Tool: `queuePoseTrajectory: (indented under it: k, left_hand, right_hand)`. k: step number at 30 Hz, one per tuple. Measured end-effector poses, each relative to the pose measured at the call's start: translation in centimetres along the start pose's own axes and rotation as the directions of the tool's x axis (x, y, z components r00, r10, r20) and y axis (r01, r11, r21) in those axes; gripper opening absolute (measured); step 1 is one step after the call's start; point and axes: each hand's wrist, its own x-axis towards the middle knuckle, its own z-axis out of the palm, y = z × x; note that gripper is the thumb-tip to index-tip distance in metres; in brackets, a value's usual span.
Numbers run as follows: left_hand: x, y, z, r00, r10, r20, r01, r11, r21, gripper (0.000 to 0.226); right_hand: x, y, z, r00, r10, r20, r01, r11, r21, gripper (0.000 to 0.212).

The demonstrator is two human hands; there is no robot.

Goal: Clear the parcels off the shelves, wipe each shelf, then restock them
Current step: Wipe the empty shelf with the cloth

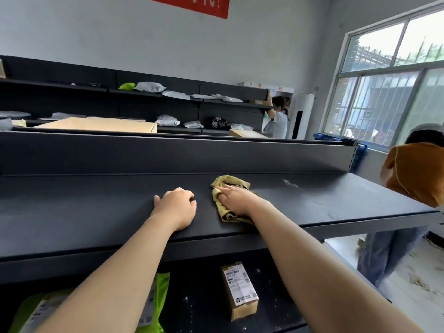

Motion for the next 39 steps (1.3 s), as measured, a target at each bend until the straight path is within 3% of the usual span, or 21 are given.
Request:
queuePoseTrajectory:
  k: [4, 11, 24, 39]
  left_hand:
    - [-0.1, 0.0, 0.2, 0.999, 0.001, -0.042, -0.001, 1.000, -0.002, 0.037]
    - [-0.6, -0.2, 0.0, 0.997, -0.021, -0.081, 0.016, 0.998, -0.058, 0.038]
    - [-1.0, 0.2, -0.1, 0.995, -0.019, -0.102, 0.015, 0.999, -0.040, 0.035]
    - [-1.2, 0.9, -0.2, 0.994, 0.044, -0.100, -0.036, 0.996, 0.081, 0.034]
  right_hand:
    - [2.9, -0.6, 0.0, 0.993, -0.115, 0.028, 0.115, 0.993, -0.003, 0.052]
    - [6.3, 2.0, -0.6, 0.992, -0.117, 0.055, 0.116, 0.993, 0.011, 0.055]
    - [3.9, 10.9, -0.9, 0.994, 0.109, 0.012, -0.110, 0.992, 0.058, 0.056]
    - [-3.4, 2.3, 0.4, 0.999, -0.016, -0.042, 0.019, 0.998, 0.058, 0.057]
